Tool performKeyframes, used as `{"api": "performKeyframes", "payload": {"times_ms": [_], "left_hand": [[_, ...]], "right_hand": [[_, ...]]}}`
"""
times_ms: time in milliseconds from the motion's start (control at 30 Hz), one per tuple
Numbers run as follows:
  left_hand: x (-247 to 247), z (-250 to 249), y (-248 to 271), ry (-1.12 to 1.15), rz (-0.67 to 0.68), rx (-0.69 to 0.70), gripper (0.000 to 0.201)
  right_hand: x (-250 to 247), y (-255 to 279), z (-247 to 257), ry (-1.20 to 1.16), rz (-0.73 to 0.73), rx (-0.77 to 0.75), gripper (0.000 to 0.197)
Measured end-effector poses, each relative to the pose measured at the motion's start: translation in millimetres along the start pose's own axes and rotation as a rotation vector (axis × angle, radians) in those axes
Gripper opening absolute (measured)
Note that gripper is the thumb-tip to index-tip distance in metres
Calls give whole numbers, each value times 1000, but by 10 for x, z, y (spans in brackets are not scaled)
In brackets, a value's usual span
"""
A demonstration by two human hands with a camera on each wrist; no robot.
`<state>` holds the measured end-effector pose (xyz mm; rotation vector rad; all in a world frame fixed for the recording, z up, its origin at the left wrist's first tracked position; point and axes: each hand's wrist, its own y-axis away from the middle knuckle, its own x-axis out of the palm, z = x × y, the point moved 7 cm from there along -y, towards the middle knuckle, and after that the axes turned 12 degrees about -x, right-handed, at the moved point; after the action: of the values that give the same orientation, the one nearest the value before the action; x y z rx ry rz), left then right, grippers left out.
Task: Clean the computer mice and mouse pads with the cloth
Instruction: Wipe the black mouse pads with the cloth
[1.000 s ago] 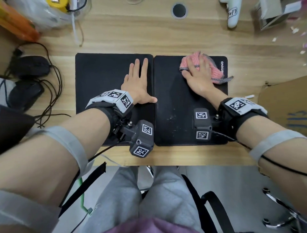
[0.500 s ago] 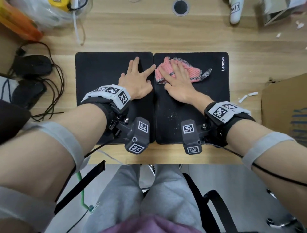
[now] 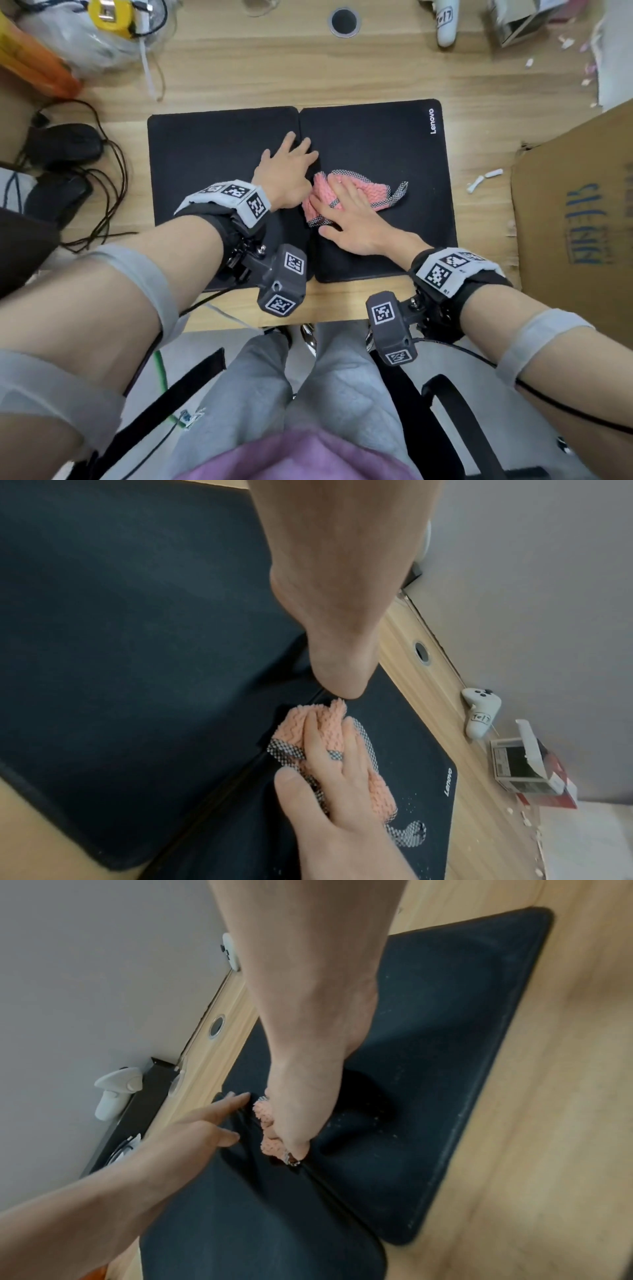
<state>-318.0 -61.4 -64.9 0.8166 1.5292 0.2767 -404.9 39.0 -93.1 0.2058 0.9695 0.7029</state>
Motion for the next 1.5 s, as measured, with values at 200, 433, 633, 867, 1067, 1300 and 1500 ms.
{"api": "performKeyframes", "payload": {"times_ms": [200, 433, 633, 867, 1067, 1300, 1500], "left_hand": [[17, 106, 35, -82, 46, -42, 69], [37, 79, 55, -72, 66, -68, 69], [-9, 74, 67, -40, 48, -84, 67], [40, 145, -37, 5, 48, -85, 61], [60, 118, -8, 9, 23, -113, 58], [-98, -108, 17, -98, -134, -153, 48], [1, -168, -25, -105, -179, -123, 66]], "right_hand": [[224, 244, 33, -32, 24, -25, 57], [186, 540, -240, -186, -45, 107, 48], [-238, 649, -872, -245, -142, 410, 50], [-623, 102, -877, -265, -200, 450, 59], [-873, -87, -992, -212, -178, 378, 54], [-707, 128, -966, -266, -254, 343, 50], [-209, 648, -791, -275, -336, 393, 57]]}}
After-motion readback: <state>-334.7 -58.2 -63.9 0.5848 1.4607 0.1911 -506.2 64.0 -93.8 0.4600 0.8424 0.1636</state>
